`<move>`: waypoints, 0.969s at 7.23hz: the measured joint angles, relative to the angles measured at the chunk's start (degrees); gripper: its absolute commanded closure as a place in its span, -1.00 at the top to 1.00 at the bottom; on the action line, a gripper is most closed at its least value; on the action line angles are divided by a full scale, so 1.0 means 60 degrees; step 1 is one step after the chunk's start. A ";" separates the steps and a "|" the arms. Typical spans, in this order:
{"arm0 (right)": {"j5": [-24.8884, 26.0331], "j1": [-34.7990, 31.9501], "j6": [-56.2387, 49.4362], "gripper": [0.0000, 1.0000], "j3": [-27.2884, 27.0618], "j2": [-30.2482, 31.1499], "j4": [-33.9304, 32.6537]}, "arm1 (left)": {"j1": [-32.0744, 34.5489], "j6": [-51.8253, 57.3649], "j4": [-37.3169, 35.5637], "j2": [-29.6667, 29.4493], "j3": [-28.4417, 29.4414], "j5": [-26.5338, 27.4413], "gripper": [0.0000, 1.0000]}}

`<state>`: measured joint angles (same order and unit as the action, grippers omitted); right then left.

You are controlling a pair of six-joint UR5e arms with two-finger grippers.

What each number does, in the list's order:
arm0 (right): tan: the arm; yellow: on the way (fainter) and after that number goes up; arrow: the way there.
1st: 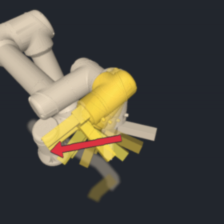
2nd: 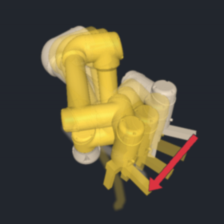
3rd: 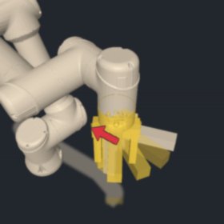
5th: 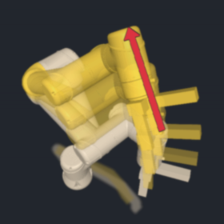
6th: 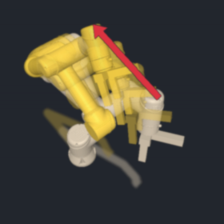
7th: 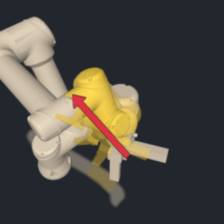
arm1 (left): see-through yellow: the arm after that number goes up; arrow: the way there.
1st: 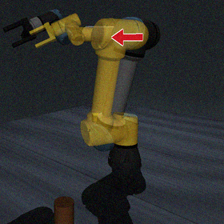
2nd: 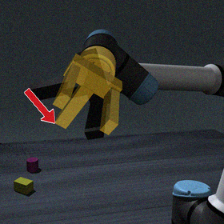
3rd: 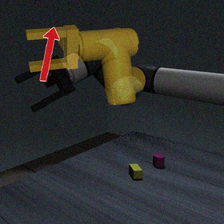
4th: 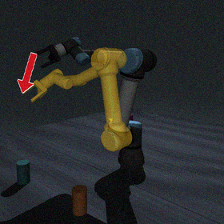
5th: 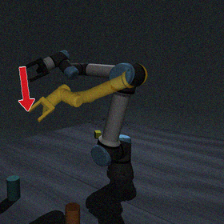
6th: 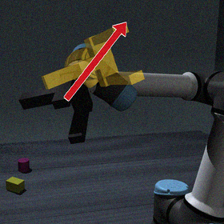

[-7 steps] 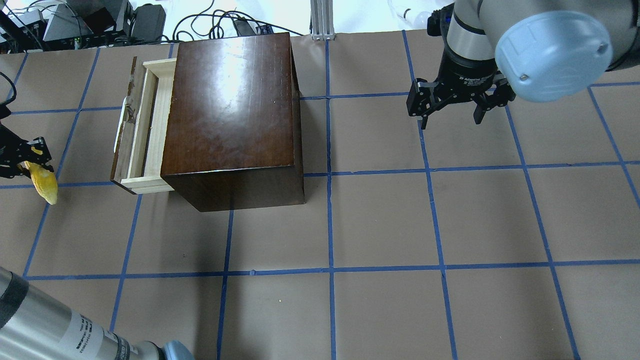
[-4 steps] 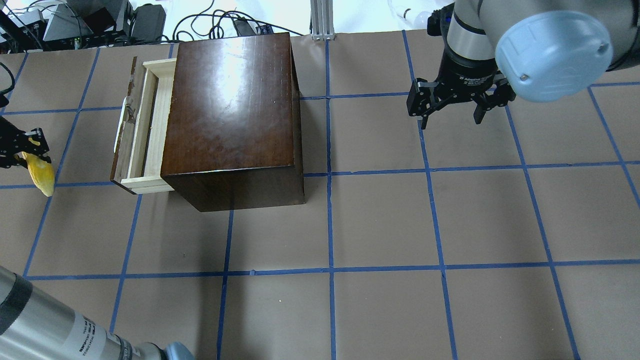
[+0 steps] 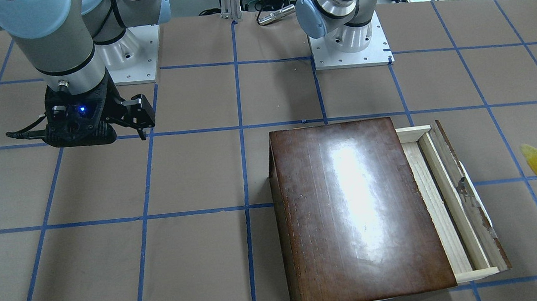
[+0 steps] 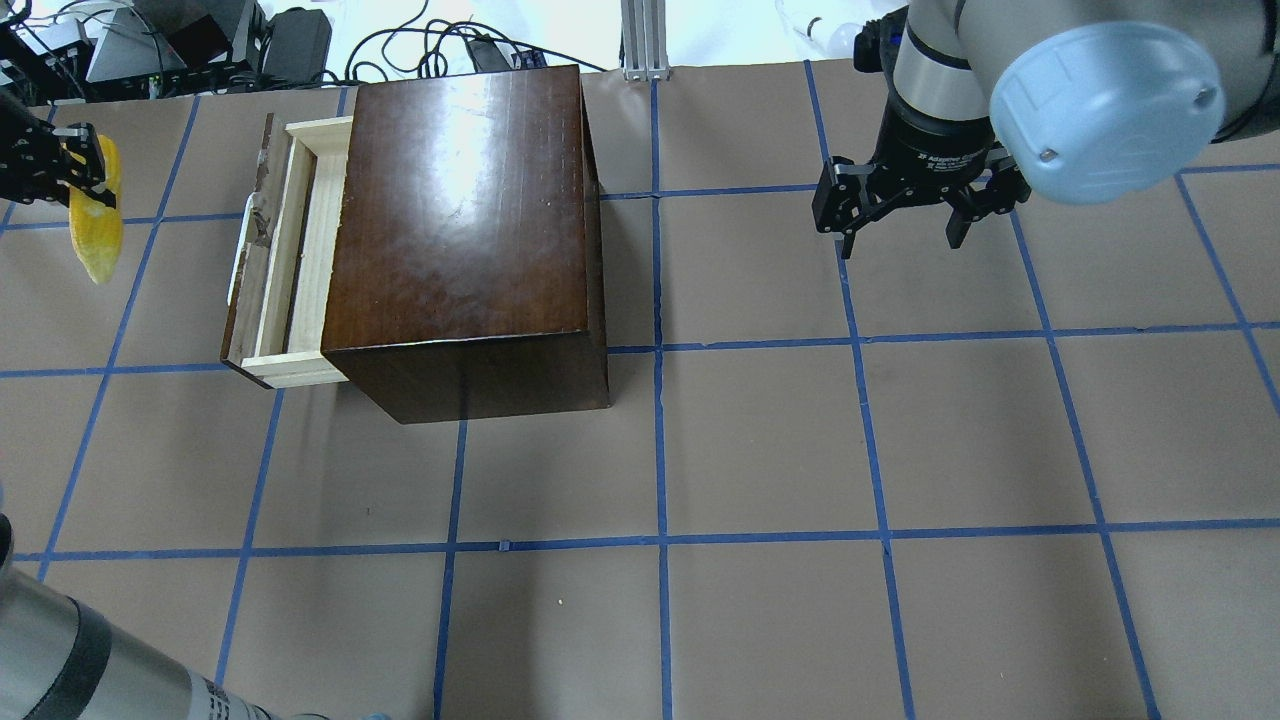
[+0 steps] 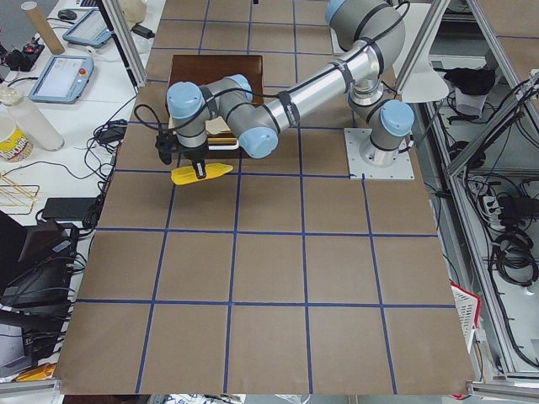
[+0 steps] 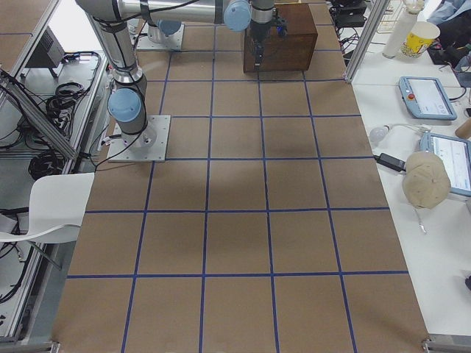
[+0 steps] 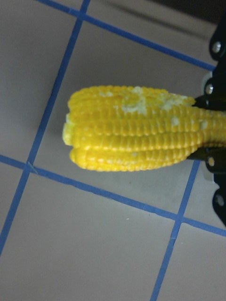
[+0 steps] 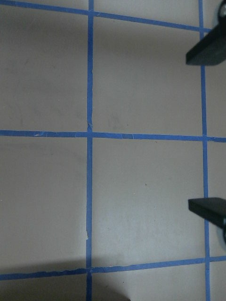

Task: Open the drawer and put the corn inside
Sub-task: 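Lift the corn and carry it with the left gripper over the drawer, then lower the corn into the open drawer and open the left gripper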

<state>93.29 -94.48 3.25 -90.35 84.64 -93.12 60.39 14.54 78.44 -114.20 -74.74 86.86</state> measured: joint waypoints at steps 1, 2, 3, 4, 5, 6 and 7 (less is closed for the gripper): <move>-0.0007 0.0000 0.0000 1.00 0.0000 0.0000 0.0003 | 0.0493 0.0002 0.0222 0.0180 0.0128 -0.0053 -1.00; -0.0015 0.0000 0.0000 1.00 0.0000 -0.0001 0.0005 | 0.0993 -0.0018 0.0322 0.0323 0.0154 -0.0120 -1.00; -0.0017 0.0000 0.0000 1.00 0.0000 -0.0001 0.0006 | 0.1415 -0.0019 0.0396 0.0408 0.0137 -0.0179 -1.00; -0.0011 0.0000 0.0000 1.00 0.0000 -0.0001 0.0007 | 0.1815 -0.0001 0.0452 0.0421 0.0088 -0.0216 -1.00; -0.0008 0.0000 0.0000 1.00 0.0000 -0.0001 0.0004 | 0.2164 0.0017 0.0477 0.0391 -0.0012 -0.0235 -1.00; -0.0007 0.0000 0.0000 1.00 0.0000 -0.0001 -0.0003 | 0.2395 0.0047 0.0485 0.0332 -0.0189 -0.0250 -1.00; -0.0007 0.0000 0.0000 1.00 0.0000 -0.0001 -0.0003 | 0.2493 0.0158 0.0471 0.0285 -0.0441 -0.0260 -1.00</move>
<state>93.25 -94.48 3.25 -90.35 84.64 -93.14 75.35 15.49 81.27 -112.48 -77.38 85.30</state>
